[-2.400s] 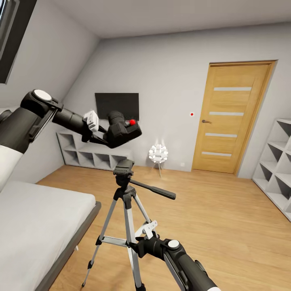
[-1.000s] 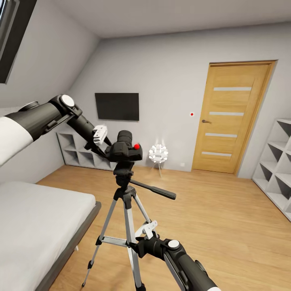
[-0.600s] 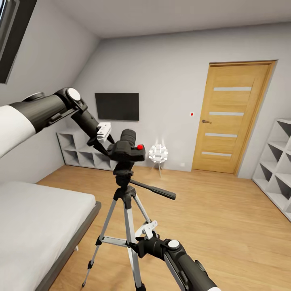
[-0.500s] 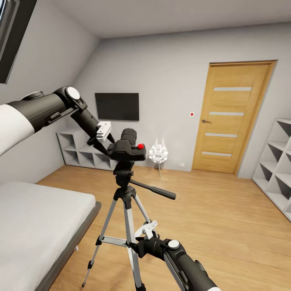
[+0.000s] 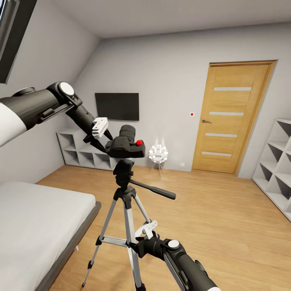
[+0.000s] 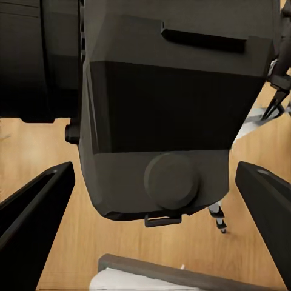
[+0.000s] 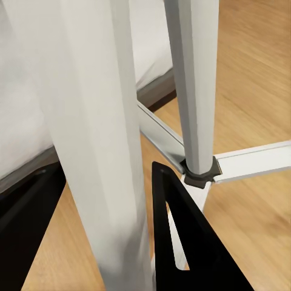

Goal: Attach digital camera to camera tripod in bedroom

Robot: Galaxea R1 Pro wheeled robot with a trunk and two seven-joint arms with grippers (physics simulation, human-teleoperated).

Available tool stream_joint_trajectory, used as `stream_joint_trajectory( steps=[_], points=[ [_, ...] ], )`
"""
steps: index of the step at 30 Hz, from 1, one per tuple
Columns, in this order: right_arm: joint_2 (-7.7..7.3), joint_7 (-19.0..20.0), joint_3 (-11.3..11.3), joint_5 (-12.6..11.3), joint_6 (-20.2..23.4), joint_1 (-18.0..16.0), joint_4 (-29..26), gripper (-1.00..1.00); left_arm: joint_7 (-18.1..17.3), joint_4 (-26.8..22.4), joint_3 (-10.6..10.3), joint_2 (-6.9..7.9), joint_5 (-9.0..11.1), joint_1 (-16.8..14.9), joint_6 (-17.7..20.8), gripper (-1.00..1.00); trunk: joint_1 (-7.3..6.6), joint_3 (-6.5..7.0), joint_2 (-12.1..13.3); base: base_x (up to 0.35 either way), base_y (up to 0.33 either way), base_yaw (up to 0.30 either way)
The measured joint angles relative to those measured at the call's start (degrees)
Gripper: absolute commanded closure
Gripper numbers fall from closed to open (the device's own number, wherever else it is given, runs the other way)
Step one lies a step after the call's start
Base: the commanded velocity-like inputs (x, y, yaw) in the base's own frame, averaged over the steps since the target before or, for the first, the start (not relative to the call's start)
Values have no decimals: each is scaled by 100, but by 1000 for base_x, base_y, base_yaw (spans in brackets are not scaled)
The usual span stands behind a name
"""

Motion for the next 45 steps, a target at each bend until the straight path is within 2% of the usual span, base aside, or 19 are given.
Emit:
stream_joint_trajectory(
  steps=[2, 8, 13, 16, 26, 29, 33, 45],
  points=[
    [-1, 0, 1, -1, -1, 2, -3, 100, -2, -34, -152, 73, 9, -4, 3, 100, 0, 0, 0, 0, 0, 0],
    [-1, -1, 0, 0, -1, 3, -3, 100, -7, -58, -589, 133, 21, -37, 7, 100, 0, 0, 0, 0, 0, 0],
    [0, 1, 0, 2, -3, 2, 0, 100, -12, -73, -731, 150, 87, -82, 2, 100, 0, 0, 0, 0, 0, 0],
    [0, 2, 0, 2, -4, 2, 0, 100, -16, -88, -826, 152, 204, -126, -11, 100, 0, 0, -1, 0, 0, 0],
    [0, 3, 0, 5, -5, 2, 0, 100, -18, -140, -891, 180, 341, -200, -25, 100, 0, 0, 0, 0, 0, 0],
    [2, 2, 0, 9, -5, 3, -3, 100, -14, -145, -891, 237, 623, -221, -34, 100, 0, 0, -1, 0, 0, 0],
    [5, 0, 1, 16, -3, 4, -7, 100, -12, -148, -904, 284, 833, -289, -71, 100, 0, 0, -1, 0, 0, 0],
    [8, -3, 3, 16, -1, 4, -9, 100, -16, -97, -926, 270, 983, -381, -95, 100, 0, 0, -1, 0, 0, 0]
  ],
)
